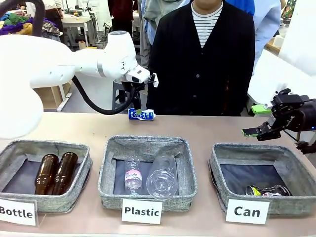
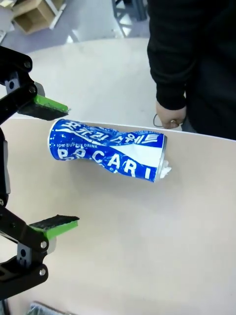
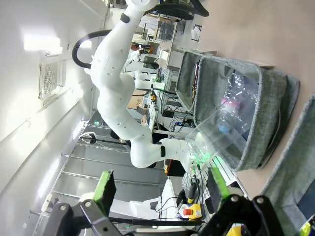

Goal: Sort the can waste into the basket.
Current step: Pick up the can waste from the table and place it in the right Fabric basket.

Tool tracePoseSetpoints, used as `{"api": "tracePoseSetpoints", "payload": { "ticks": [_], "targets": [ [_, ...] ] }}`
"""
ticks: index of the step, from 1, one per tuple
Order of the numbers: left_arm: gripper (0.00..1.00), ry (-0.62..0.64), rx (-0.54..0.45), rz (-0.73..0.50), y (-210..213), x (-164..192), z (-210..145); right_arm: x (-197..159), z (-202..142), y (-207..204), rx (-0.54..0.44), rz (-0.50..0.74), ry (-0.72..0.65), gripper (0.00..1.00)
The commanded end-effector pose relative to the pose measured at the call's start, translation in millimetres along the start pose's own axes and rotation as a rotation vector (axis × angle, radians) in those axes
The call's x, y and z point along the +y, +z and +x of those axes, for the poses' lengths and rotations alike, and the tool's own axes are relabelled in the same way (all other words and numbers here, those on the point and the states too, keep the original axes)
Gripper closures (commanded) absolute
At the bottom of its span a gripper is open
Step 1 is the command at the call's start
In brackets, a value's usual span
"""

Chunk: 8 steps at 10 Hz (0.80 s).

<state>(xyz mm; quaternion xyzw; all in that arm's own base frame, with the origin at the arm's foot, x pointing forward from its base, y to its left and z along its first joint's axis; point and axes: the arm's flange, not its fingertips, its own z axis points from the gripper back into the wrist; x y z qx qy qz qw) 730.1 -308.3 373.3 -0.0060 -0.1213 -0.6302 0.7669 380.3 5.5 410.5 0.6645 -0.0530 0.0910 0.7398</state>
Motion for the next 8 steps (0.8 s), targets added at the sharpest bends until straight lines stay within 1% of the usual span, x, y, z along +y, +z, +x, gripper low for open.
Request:
{"api": "tracePoseSetpoints", "payload": {
  "ticks": [1, 2, 4, 6, 8],
  "targets": [
    [0.0, -0.002, 0.038, 0.005, -4, 29, 22, 1, -1, 0, 0.004, 0.004, 0.009, 0.0],
    [0.0, -0.028, 0.06, -0.001, -10, 30, 24, 1, -1, 0, 0.004, 0.004, 0.009, 0.0],
    [0.0, -0.082, 0.057, -0.014, -28, 26, 24, 1, -1, 0, 0.004, 0.004, 0.009, 0.0],
    [0.0, -0.074, 0.108, -0.032, -47, 23, 20, 1, -1, 0, 0.004, 0.004, 0.009, 0.0],
    [0.0, -0.06, 0.121, -0.04, -55, 28, 15, 1, -1, 0, 0.004, 0.004, 0.009, 0.0]
  ]
}}
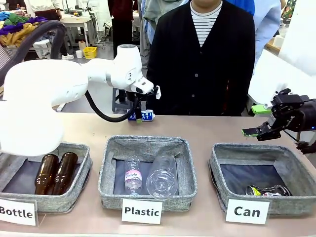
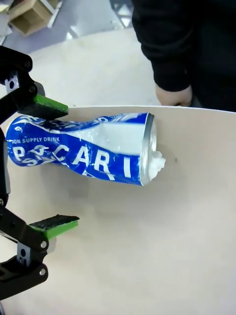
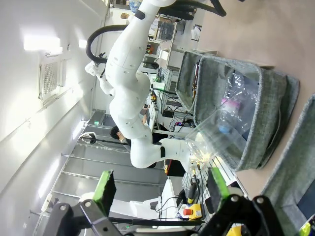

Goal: Sort the can waste into the basket.
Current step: Pick up the can waste from the table and place it in the right Fabric basket.

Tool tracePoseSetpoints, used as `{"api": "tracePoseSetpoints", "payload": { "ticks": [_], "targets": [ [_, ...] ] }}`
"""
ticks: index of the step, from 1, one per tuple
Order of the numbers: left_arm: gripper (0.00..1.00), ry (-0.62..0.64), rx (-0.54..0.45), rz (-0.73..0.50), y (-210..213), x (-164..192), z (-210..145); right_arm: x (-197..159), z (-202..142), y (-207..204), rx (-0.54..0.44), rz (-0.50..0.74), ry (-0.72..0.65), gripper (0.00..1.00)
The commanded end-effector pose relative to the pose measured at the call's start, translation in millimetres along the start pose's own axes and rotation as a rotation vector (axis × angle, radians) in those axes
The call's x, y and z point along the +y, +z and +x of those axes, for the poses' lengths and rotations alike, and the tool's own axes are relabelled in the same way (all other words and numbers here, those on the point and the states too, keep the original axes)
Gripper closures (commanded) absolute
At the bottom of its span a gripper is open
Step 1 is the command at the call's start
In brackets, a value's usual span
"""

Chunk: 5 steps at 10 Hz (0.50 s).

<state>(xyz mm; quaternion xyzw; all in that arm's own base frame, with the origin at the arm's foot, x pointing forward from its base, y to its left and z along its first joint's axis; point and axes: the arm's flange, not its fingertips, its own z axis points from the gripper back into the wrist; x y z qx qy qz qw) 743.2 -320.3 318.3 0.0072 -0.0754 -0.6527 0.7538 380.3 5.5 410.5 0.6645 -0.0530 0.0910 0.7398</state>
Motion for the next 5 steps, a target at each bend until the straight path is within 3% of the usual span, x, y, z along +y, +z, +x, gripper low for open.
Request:
{"api": "tracePoseSetpoints", "payload": {
  "ticks": [1, 4, 5],
  "targets": [
    [0.0, -0.005, 0.037, -0.007, 3.4, 26.0, 9.4, 0.8, -1.1, -0.1, 0.004, 0.004, 0.009, 0.0],
    [0.0, 0.019, 0.053, -0.051, -1.7, 23.5, 11.0, 0.8, -1.1, -0.1, 0.004, 0.004, 0.009, 0.0],
    [0.23, 0.03, 0.067, -0.052, -3.0, 23.4, 10.9, 0.8, -1.1, -0.1, 0.004, 0.004, 0.009, 0.0]
  ]
}}
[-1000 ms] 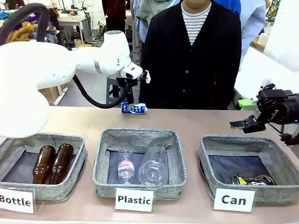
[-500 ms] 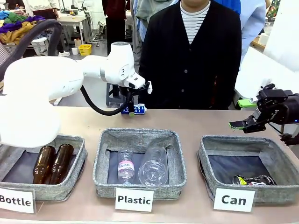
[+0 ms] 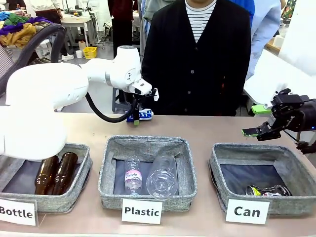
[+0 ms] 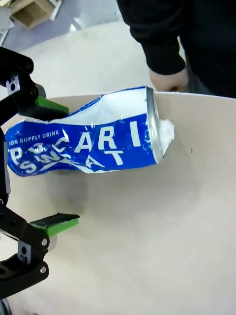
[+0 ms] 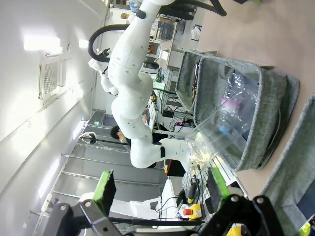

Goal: Sort the can waste into the basket.
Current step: Pick up the can waste from the table and place it in the right Fabric basket.

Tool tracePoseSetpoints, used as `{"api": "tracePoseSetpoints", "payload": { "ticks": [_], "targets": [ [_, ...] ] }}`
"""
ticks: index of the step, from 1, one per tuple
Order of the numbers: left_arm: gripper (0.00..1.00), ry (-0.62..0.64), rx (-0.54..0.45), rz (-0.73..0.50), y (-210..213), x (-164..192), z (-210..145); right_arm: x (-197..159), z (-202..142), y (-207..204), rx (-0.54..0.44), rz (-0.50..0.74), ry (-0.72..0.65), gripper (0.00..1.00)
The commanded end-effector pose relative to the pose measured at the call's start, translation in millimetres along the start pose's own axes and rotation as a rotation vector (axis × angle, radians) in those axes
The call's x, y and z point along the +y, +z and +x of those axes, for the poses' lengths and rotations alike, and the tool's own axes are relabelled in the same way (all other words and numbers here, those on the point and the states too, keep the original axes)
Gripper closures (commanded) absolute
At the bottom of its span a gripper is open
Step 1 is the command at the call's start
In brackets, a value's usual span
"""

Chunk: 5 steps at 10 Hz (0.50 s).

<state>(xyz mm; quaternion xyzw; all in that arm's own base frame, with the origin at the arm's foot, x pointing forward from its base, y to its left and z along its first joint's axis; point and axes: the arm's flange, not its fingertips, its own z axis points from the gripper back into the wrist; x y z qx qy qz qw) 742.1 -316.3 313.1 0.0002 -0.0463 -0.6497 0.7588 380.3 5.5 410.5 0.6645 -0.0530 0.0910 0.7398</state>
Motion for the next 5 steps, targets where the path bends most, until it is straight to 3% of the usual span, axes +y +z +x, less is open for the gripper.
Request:
{"api": "tracePoseSetpoints", "payload": {
  "ticks": [1, 2, 3, 5],
  "targets": [
    [0.57, 0.041, 0.053, -0.013, 2.3, 24.3, 15.5, 0.8, -1.1, -0.1, 0.004, 0.004, 0.009, 0.0],
    [0.83, 0.036, 0.055, -0.019, 3.1, 22.6, 16.3, 0.8, -1.1, -0.1, 0.004, 0.004, 0.009, 0.0],
    [1.0, 0.037, 0.06, -0.022, 3.2, 21.4, 15.6, 0.8, -1.1, -0.1, 0.004, 0.004, 0.009, 0.0],
    [1.0, 0.03, 0.07, -0.029, 2.7, 19.1, 14.5, 0.8, -1.1, -0.1, 0.004, 0.004, 0.009, 0.0]
  ]
}}
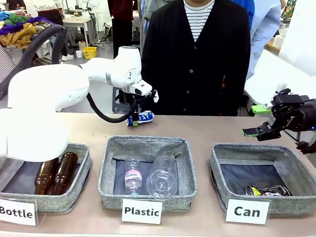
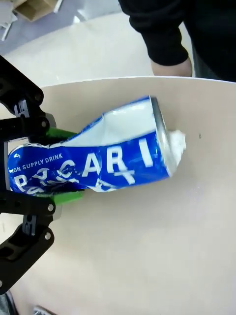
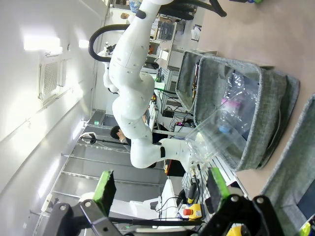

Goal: Sort the can waste into the basket.
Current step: Pick up the can waste from the table and place it in the right Fabric basket.

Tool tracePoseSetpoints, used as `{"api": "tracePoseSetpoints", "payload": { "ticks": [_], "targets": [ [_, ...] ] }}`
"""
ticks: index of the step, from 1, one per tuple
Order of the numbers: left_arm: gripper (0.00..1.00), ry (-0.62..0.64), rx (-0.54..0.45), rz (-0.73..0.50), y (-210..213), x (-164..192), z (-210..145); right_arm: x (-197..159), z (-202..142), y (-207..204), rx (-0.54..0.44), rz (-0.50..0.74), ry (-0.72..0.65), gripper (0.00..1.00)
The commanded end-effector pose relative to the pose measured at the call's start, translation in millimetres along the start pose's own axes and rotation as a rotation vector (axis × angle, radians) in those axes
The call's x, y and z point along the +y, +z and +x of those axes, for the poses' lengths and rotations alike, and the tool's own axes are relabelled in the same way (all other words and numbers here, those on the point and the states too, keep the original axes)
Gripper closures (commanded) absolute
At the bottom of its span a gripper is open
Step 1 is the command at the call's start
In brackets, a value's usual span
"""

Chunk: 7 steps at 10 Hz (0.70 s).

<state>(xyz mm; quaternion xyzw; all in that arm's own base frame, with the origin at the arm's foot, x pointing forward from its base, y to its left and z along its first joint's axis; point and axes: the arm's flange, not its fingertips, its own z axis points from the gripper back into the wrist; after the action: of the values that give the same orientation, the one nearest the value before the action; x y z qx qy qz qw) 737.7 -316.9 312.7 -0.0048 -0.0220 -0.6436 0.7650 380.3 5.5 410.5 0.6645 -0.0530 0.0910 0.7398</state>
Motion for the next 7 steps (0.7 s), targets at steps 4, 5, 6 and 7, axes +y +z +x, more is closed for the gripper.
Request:
{"api": "tracePoseSetpoints", "payload": {
  "ticks": [4, 5, 6, 7],
  "targets": [
    [1.0, 0.01, 0.021, -0.003, 6, 21, 11, 1, -1, 0, 0.004, 0.004, 0.009, 0.0],
    [1.0, 0.006, 0.009, -0.006, 12, 17, 8, 1, -1, 0, 0.004, 0.004, 0.009, 0.0],
    [1.0, 0.005, -0.001, 0.004, 24, 8, 4, 1, -1, 0, 0.004, 0.004, 0.009, 0.0],
    [1.0, -0.017, -0.042, 0.005, 52, -12, -5, 1, -1, 0, 0.004, 0.004, 0.009, 0.0]
  ]
}}
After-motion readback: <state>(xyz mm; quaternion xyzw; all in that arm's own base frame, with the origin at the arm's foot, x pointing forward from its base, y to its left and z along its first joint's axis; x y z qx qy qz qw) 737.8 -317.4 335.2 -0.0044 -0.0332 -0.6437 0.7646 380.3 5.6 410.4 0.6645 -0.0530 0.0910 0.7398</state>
